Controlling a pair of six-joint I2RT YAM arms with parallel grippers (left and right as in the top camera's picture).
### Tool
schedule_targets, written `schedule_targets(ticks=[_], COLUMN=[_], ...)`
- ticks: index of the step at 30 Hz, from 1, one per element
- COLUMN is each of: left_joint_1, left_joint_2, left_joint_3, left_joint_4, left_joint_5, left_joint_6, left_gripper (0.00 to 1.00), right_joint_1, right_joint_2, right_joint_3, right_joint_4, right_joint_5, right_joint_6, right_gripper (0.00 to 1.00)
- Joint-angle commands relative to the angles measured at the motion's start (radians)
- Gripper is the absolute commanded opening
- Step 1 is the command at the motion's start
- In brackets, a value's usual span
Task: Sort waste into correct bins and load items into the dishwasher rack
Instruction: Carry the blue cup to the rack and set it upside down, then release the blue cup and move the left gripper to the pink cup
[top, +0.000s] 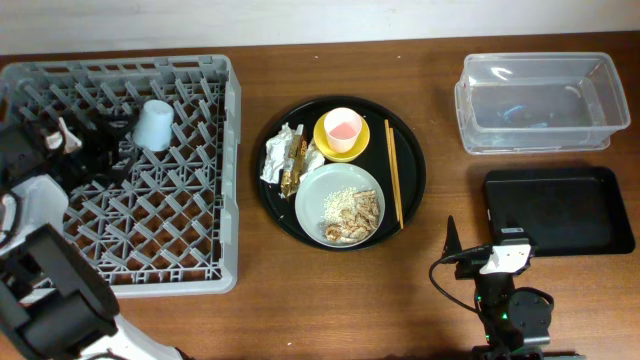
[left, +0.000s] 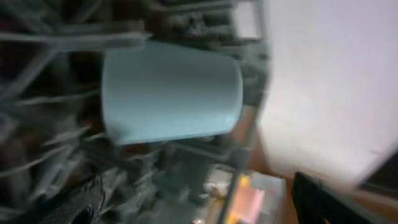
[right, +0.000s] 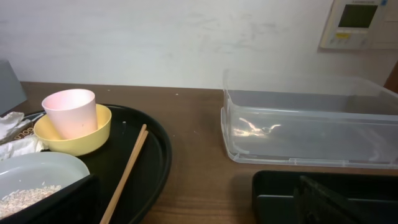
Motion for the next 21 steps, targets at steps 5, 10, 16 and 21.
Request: schedule_targets(ticks=[5,10,16,21], left_joint_1=[-0.002,-0.145,-0.337,-0.352], left_joint_2=[-0.188,-0.196,-0.182,-0.160], left_joint_3=[-0.003,-0.003,-0.003,-0.003], left_joint_4=[-0.127,0.080,0.166,0.177], left_joint_5=[-0.332,-0.290,-0.771,-0.880], left_joint_6=[0.180,0.289,0.398,0.424], left_gripper=[0.58,0.07,0.00,0.00], right_joint_1=[0.006,0.006,0.006,0.006], right_joint_2=[-0.006,-0.006,-0.006,-0.006], right_joint_3=[-0.005,-0.005,-0.005,-0.005], right_joint_4=[-0.006,-0.006,-0.006,-0.006], right_joint_5=[0.013,0.013,0.013,0.013], right_joint_6=[-0.003,-0.003,-0.003,-0.003], right_gripper=[0.98,0.98,0.98,0.98])
